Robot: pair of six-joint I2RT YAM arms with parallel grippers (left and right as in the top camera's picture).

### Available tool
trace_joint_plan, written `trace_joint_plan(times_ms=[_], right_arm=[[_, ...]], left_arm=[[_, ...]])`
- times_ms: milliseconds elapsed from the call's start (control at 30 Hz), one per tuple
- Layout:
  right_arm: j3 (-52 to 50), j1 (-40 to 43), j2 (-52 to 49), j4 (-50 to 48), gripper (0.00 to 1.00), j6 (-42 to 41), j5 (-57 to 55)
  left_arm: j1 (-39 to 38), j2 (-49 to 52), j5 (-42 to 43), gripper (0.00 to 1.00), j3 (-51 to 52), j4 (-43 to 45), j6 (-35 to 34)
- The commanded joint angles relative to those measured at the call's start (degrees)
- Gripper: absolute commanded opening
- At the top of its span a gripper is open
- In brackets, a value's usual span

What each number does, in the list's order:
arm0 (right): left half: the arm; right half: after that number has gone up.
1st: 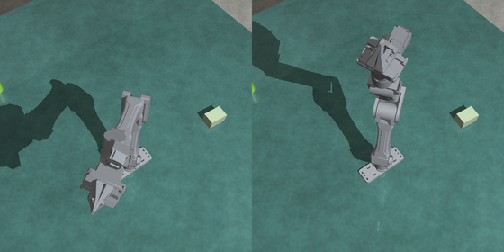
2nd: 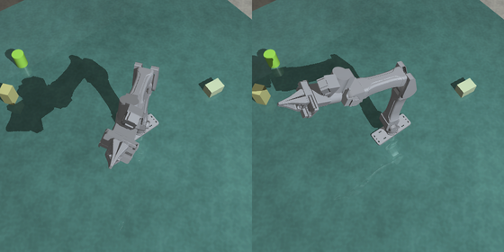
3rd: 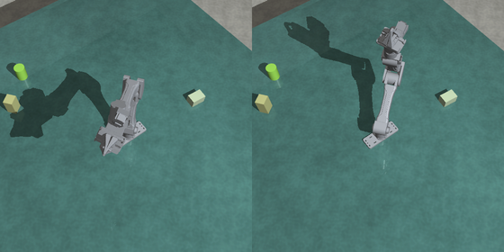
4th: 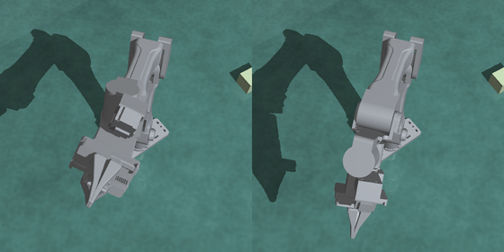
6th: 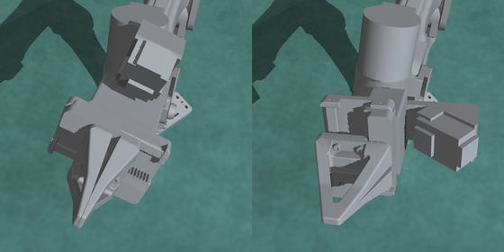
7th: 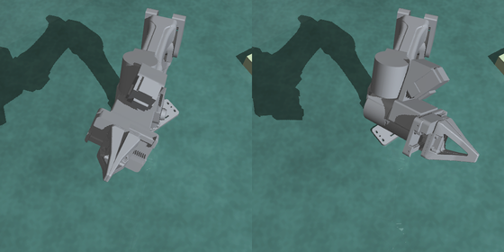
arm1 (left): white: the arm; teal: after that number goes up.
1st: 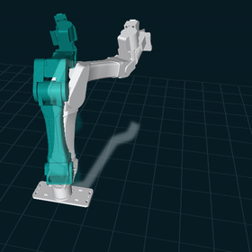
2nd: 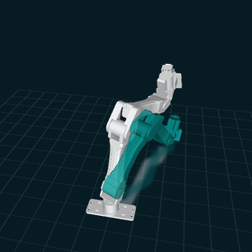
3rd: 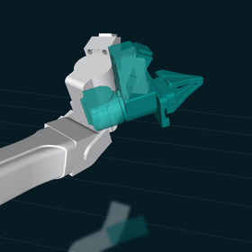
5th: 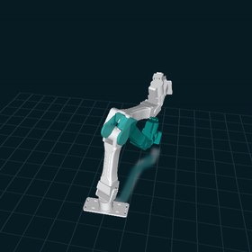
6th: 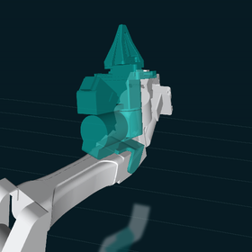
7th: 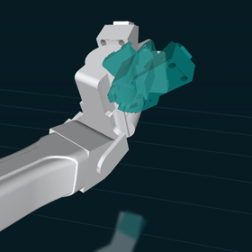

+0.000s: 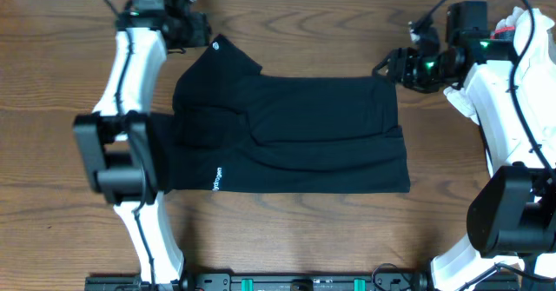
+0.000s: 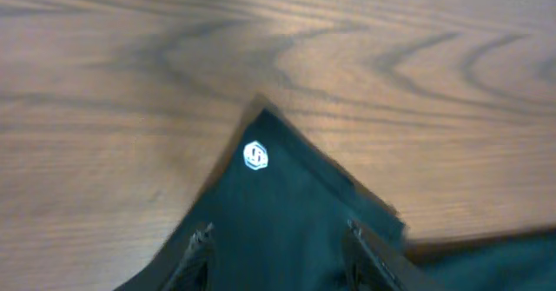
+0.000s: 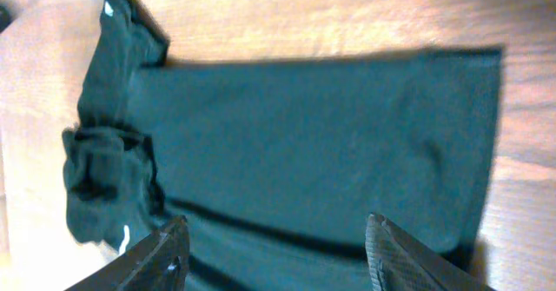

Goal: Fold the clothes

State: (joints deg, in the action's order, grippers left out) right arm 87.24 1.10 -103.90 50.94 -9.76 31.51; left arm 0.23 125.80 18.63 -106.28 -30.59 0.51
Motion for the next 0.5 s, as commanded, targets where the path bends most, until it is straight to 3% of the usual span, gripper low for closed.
trace_joint_plan(times_ms=[0, 467], right_arm=[[1.36, -0.83, -0.26, 2.03, 0.62, 1.31, 0.42], [1.36, -1.18, -0.26, 8.33, 0.56, 3.63, -0.22]], left_arm=[[-0.76, 5.27, -0.98, 0.50, -0.70, 3.30, 2.29], [-0.96, 13.51, -5.05, 0.51, -0.68, 10.36, 5.92]])
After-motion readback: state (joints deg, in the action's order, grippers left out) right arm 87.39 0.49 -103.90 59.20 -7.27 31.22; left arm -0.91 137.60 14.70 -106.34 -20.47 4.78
